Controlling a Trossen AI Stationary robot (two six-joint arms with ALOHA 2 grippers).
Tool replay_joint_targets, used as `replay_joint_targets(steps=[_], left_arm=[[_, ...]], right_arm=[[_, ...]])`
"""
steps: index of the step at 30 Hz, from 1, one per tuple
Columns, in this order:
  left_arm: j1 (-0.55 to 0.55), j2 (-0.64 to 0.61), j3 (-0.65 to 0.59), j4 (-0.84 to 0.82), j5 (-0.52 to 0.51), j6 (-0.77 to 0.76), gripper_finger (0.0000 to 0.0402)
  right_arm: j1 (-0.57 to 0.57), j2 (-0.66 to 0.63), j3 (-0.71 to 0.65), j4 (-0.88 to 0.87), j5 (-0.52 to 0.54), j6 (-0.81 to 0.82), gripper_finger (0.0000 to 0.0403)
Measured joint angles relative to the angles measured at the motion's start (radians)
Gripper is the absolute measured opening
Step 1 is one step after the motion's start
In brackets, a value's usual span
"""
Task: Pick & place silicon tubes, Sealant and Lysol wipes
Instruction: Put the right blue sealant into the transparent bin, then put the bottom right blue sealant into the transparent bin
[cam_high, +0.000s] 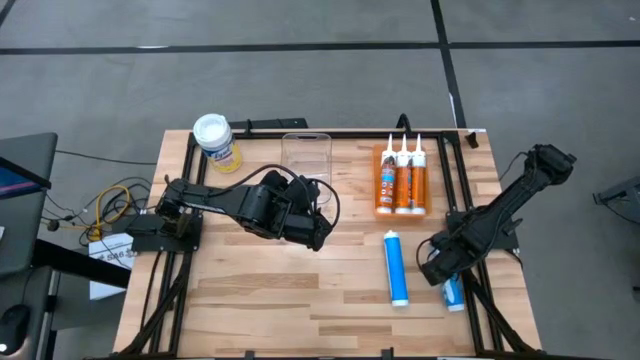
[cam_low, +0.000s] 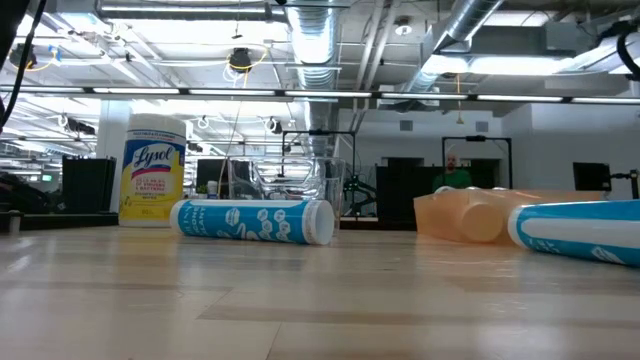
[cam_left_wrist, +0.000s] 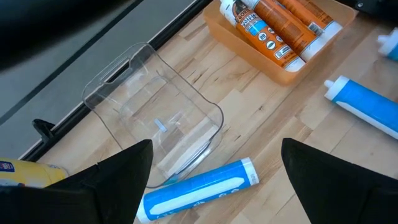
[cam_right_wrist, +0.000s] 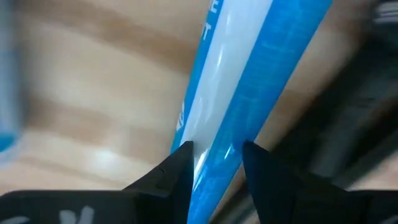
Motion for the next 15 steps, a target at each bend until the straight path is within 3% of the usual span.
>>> replay_joint_targets(steps=[4, 9, 15], left_arm=[[0.0, 0.0, 0.0, 0.0, 0.0, 0.0, 0.0349], [0.0, 0.0, 0.0, 0.0, 0.0, 0.002, 0.0349], [0.0, 0.0, 0.0, 0.0, 0.0, 0.004, 0.0349]], right_arm=[[-0.013, -0.002, 0.004, 0.087, 0.064, -0.011, 0.0128], [-0.017, -0.021, 0.064, 0.022, 0.194, -0.01, 0.0133], [-0.025, -0.025, 0.067, 0.014, 0.193, -0.05, 0.0133]])
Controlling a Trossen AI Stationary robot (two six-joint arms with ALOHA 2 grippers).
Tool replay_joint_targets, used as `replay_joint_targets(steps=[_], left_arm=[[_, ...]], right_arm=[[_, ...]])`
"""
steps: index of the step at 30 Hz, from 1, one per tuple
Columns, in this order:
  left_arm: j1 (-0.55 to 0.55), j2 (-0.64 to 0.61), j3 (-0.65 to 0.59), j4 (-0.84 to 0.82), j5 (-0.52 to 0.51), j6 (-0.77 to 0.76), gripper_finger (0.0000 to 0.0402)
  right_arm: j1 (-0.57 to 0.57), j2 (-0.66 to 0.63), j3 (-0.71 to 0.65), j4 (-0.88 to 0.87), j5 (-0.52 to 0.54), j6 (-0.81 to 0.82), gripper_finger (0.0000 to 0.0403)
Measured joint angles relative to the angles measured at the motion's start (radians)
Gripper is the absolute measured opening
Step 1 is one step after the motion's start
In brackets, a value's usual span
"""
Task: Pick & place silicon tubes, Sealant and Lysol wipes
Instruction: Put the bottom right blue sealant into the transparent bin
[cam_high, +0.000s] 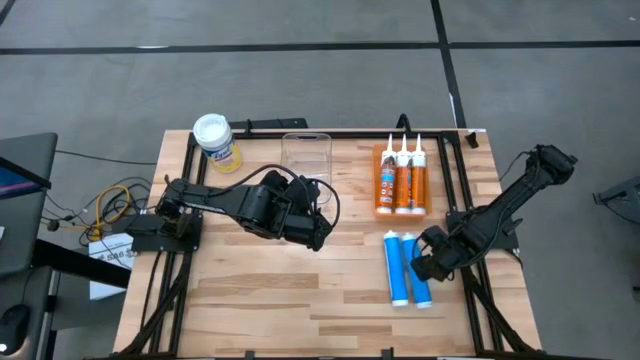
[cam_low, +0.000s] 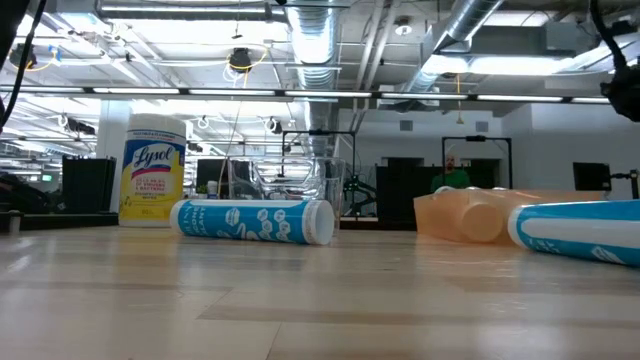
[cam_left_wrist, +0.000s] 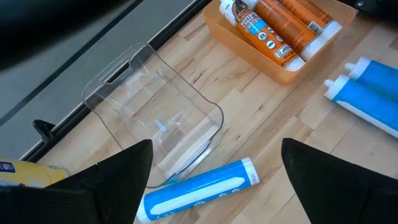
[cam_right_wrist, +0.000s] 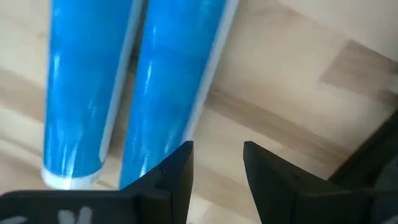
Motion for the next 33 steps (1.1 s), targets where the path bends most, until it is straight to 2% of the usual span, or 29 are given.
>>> replay_joint_targets(steps=[6, 16, 19, 24, 33], left_arm=[[0.0, 0.0, 0.0, 0.001, 0.0, 0.0, 0.0349], [0.0, 0.0, 0.0, 0.008, 0.0, 0.0, 0.0349], [0.0, 0.0, 0.0, 0.008, 0.0, 0.0, 0.0349], [0.0, 0.0, 0.0, 0.008, 0.0, 0.0, 0.0349], [0.0, 0.0, 0.0, 0.007, 0.0, 0.0, 0.0349]], right_arm=[[0.001, 0.0, 0.0, 0.076, -0.014, -0.072, 0.0134], [-0.015, 0.0, 0.002, 0.088, -0.012, -0.108, 0.0137], [-0.026, 0.0, 0.002, 0.119, -0.012, -0.188, 0.0147], [-0.048, -0.001, 0.002, 0.193, -0.019, -0.298, 0.0189], [-0.079, -0.001, 0.002, 0.207, -0.022, -0.36, 0.0306]])
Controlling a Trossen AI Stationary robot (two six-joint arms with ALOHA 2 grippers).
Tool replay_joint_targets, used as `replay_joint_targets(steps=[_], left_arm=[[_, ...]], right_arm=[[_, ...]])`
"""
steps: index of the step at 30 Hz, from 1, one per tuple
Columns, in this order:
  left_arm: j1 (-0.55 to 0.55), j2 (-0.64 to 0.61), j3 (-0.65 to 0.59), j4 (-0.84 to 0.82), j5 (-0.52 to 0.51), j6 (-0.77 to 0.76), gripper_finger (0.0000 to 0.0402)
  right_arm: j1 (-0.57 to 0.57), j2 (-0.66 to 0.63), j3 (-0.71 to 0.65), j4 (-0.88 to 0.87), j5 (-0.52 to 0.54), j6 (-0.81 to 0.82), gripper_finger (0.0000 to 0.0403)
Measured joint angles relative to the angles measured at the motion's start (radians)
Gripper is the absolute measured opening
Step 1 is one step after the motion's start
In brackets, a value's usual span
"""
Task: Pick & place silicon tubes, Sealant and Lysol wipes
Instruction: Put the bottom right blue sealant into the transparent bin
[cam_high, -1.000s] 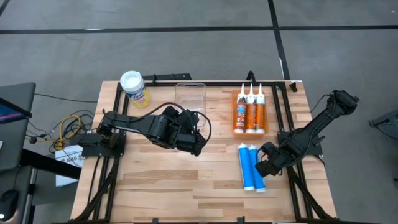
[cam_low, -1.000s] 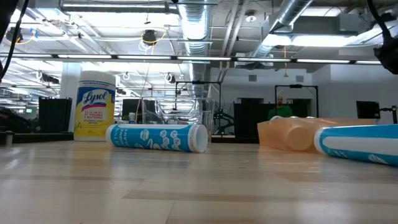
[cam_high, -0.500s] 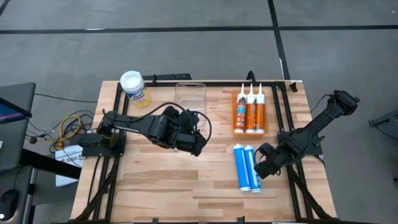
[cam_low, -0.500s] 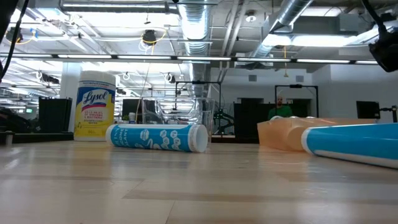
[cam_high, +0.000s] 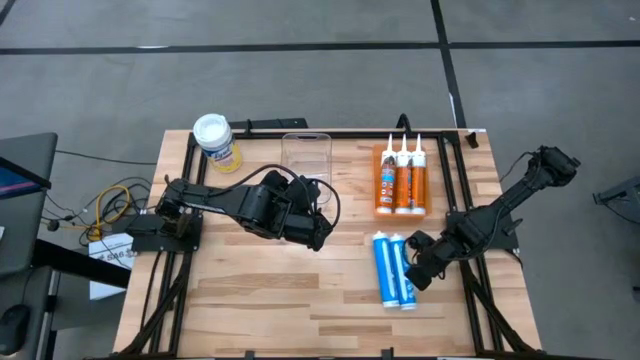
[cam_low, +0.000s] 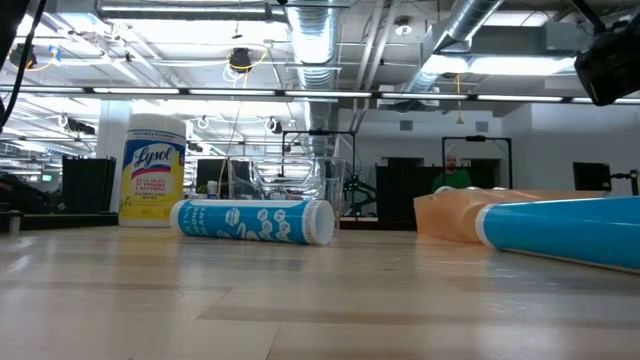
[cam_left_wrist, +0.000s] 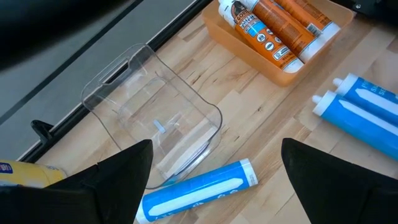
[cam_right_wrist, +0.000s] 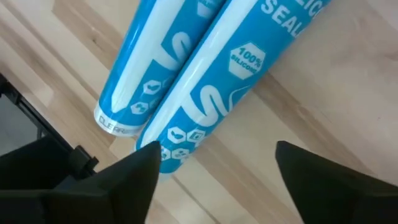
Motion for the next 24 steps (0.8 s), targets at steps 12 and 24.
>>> replay_joint_targets(steps=[12, 24], left_arm=[[0.0, 0.0, 0.0, 0.0, 0.0, 0.021, 0.0349], [0.0, 0.0, 0.0, 0.005, -0.001, 0.021, 0.0349]], right_arm=[[-0.021, 0.0, 0.0, -0.003, 0.008, -0.002, 0.0372], [-0.119, 0.103, 0.001, -0.002, 0.029, -0.067, 0.0368]])
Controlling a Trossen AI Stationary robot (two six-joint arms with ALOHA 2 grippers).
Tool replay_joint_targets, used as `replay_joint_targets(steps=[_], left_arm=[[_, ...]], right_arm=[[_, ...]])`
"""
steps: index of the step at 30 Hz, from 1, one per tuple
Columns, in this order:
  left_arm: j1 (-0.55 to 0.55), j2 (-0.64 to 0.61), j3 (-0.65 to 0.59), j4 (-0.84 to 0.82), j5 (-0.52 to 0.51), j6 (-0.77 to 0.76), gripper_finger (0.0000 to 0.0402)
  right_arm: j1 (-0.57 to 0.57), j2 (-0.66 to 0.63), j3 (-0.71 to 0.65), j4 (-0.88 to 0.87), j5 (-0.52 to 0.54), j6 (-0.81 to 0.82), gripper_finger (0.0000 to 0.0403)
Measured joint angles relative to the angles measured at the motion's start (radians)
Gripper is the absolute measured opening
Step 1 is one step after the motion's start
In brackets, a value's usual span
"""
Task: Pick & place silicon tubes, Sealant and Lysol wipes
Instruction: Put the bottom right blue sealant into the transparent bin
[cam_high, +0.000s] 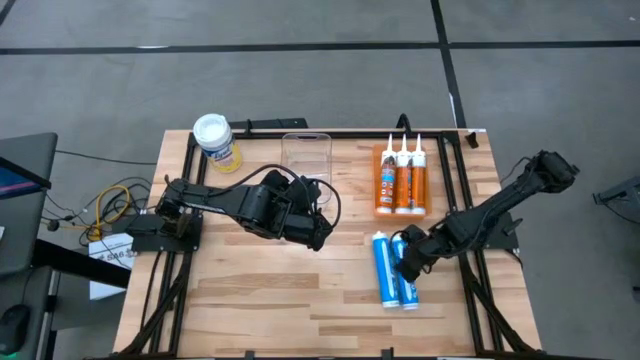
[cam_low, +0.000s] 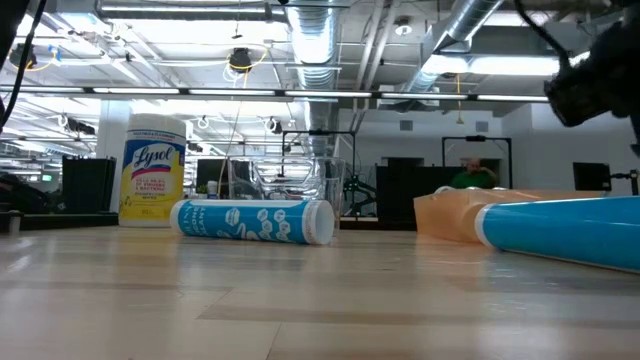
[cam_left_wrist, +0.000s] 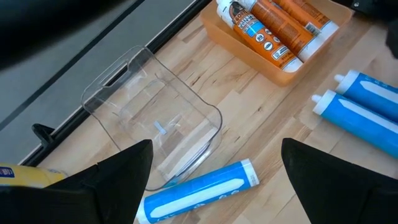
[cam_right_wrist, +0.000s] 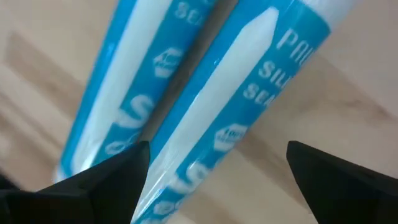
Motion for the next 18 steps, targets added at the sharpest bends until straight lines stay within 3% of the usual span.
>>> replay_joint_targets(steps=[14, 18], left_arm=[[0.0, 0.0, 0.0, 0.004, 0.0, 0.0, 0.0349], [0.0, 0.0, 0.0, 0.007, 0.0, 0.005, 0.0349]], right_arm=[[-0.02, 0.241, 0.001, 0.006, -0.057, -0.067, 0.0366], [-0.016, 0.283, 0.005, -0.003, -0.071, -0.068, 0.0346]])
